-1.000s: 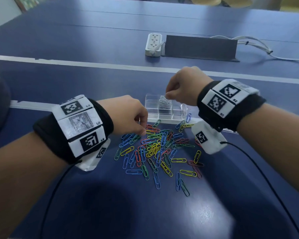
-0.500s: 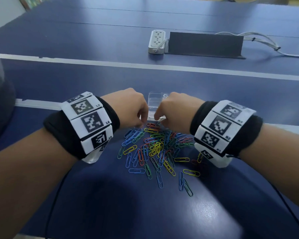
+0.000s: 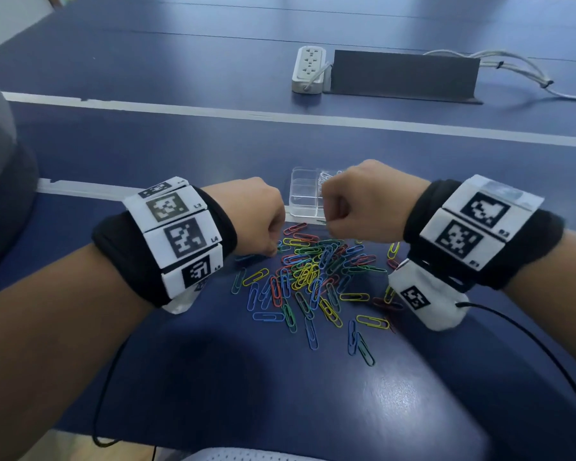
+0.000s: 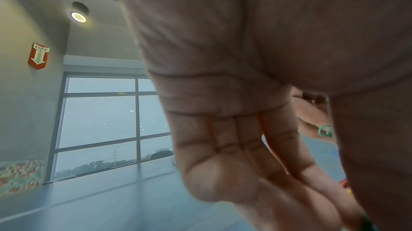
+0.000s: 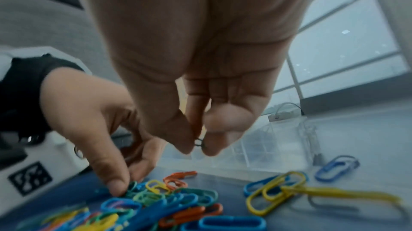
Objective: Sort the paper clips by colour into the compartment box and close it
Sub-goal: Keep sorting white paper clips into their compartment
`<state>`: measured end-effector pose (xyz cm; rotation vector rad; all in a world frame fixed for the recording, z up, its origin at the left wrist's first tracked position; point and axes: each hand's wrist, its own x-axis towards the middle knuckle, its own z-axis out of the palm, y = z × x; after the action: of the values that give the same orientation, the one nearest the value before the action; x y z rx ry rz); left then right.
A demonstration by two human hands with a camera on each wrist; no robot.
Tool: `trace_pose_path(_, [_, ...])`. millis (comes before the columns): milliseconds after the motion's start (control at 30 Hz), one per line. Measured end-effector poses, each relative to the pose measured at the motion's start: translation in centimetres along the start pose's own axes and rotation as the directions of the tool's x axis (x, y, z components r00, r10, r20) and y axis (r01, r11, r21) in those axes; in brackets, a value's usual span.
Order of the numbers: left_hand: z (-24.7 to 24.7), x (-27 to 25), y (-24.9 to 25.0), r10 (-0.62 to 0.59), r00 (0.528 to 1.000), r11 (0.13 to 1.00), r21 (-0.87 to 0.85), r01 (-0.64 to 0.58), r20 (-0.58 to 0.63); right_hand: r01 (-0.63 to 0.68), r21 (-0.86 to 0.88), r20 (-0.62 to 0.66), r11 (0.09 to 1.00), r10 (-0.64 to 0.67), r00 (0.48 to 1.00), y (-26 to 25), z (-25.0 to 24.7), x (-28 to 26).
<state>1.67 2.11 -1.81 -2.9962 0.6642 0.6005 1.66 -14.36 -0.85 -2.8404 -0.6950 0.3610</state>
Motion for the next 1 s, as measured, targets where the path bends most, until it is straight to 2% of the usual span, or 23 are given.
trace_pose_path(233, [-0.3, -0.7, -0.6, 0.021, 0.999, 0.989, -0.143, -0.026, -0.036, -0.122, 0.138, 0.154, 0.983, 0.101, 0.983, 0.1, -0.2, -0.6])
trace_pose_path(367, [-0.3, -0.7, -0.7, 0.008, 0.999, 0.982, -0.191, -0.016, -0.040, -0.123, 0.114, 0.059, 0.986, 0.117, 0.991, -0.7, 0.3, -0.4])
trace_pose_path(500, [-0.1, -0.6, -0.6, -0.005, 0.999, 0.984, -0.178, -0.003, -0.043, -0.120, 0.073, 0.023, 0.990, 0.119, 0.993, -1.0, 0.9, -0.1])
trace_pose_path(633, [0.3, -0.2, -0.2, 0.027, 0.999, 0.986, -0.166, -0.031, -0.026, -0.105, -0.067, 0.094, 0.992, 0.111, 0.989, -1.0, 1.3, -0.2])
trace_pose_path(733, [0.7, 0.4, -0.3, 0.076, 0.997, 0.994, -0.076, -0.078, -0.026, -0.089, -0.133, 0.134, 0.987, 0.107, 0.985, -1.1, 1.5, 0.0])
trace_pose_path(867, [0.7, 0.7, 0.0, 0.093, 0.995, 0.996, -0.006, -0.093, -0.018, -0.072, -0.101, 0.127, 0.992, 0.085, 0.988, -0.8, 1.5, 0.1])
trace_pose_path(1000, [0.6, 0.3, 0.0, 0.092, 0.995, 0.994, -0.055, -0.094, -0.039, -0.088, -0.014, 0.121, 0.996, 0.089, 0.989, -0.3, 1.3, -0.1])
